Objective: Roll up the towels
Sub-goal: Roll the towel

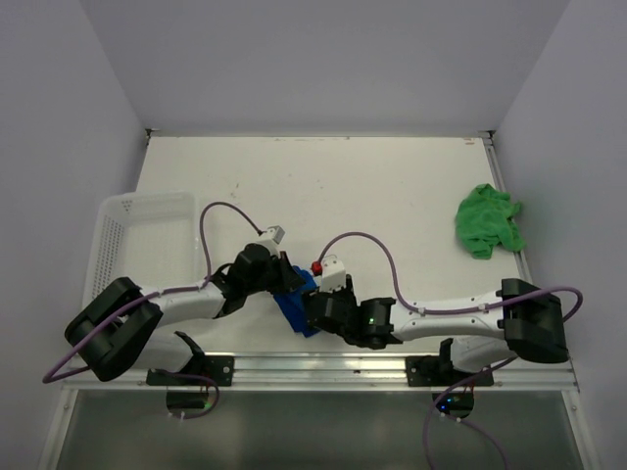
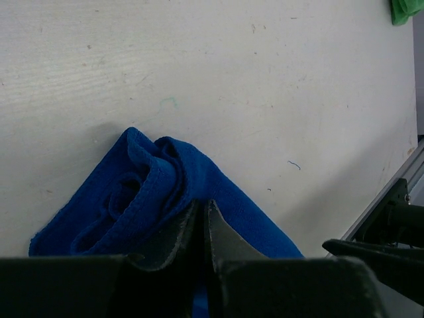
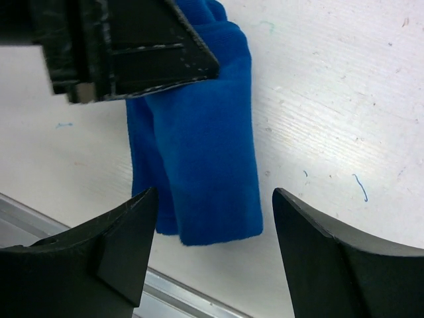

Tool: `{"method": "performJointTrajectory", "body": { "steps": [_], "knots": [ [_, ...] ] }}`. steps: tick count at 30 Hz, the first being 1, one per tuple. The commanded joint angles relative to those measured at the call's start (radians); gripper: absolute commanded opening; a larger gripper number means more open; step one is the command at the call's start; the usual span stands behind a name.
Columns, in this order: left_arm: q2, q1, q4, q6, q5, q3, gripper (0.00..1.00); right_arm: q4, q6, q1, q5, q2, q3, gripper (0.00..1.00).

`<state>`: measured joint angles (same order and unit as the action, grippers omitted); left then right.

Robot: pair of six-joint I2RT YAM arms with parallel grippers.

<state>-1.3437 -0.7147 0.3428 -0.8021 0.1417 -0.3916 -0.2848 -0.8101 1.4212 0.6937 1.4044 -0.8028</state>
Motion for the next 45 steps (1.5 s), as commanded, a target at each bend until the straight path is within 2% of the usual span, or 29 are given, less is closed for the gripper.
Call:
{"method": "performJointTrajectory", "body": {
  "steps": [1, 8, 16, 17, 18, 21, 22, 24, 27, 34, 39, 45],
  "knots": [
    [-0.015, -0.009, -0.137, 0.014, -0.030, 0.057, 0.12, 0.146, -0.032, -0.068, -0.135, -0.064, 0.080, 0.73],
    [-0.017, -0.009, -0.137, 0.014, -0.028, 0.056, 0.12, 0.280, -0.086, -0.174, -0.293, -0.082, 0.201, 0.73],
    [-0.021, -0.009, -0.134, 0.011, -0.024, 0.053, 0.12, 0.423, -0.110, -0.185, -0.333, -0.001, 0.284, 0.69],
    [-0.020, -0.009, -0.134, 0.011, -0.024, 0.054, 0.12, 0.427, -0.107, -0.185, -0.333, 0.013, 0.286, 0.67],
    [-0.018, -0.009, -0.137, 0.011, -0.025, 0.053, 0.12, 0.435, -0.103, -0.185, -0.339, 0.022, 0.284, 0.60],
    [-0.012, -0.008, -0.143, 0.011, -0.027, 0.046, 0.12, 0.437, -0.074, -0.185, -0.338, 0.042, 0.274, 0.49],
    [-0.006, -0.008, -0.154, 0.012, -0.030, 0.037, 0.12, 0.431, -0.060, -0.185, -0.332, 0.047, 0.271, 0.43],
    [0.000, -0.006, -0.166, 0.017, -0.034, 0.025, 0.12, 0.424, -0.047, -0.182, -0.324, 0.042, 0.264, 0.38],
    [0.017, 0.004, -0.201, 0.029, -0.039, -0.009, 0.12, 0.378, -0.018, -0.165, -0.266, 0.038, 0.237, 0.33],
    [0.044, 0.060, -0.277, 0.075, -0.039, -0.127, 0.13, 0.189, 0.057, -0.061, -0.103, 0.105, 0.111, 0.30],
    [0.071, 0.066, -0.309, 0.081, -0.028, -0.165, 0.13, -0.017, 0.032, 0.019, 0.079, 0.203, -0.042, 0.30],
    [0.149, 0.067, -0.375, 0.070, -0.025, -0.161, 0.13, -0.201, -0.034, 0.087, 0.204, 0.335, -0.189, 0.30]
  ]
}}
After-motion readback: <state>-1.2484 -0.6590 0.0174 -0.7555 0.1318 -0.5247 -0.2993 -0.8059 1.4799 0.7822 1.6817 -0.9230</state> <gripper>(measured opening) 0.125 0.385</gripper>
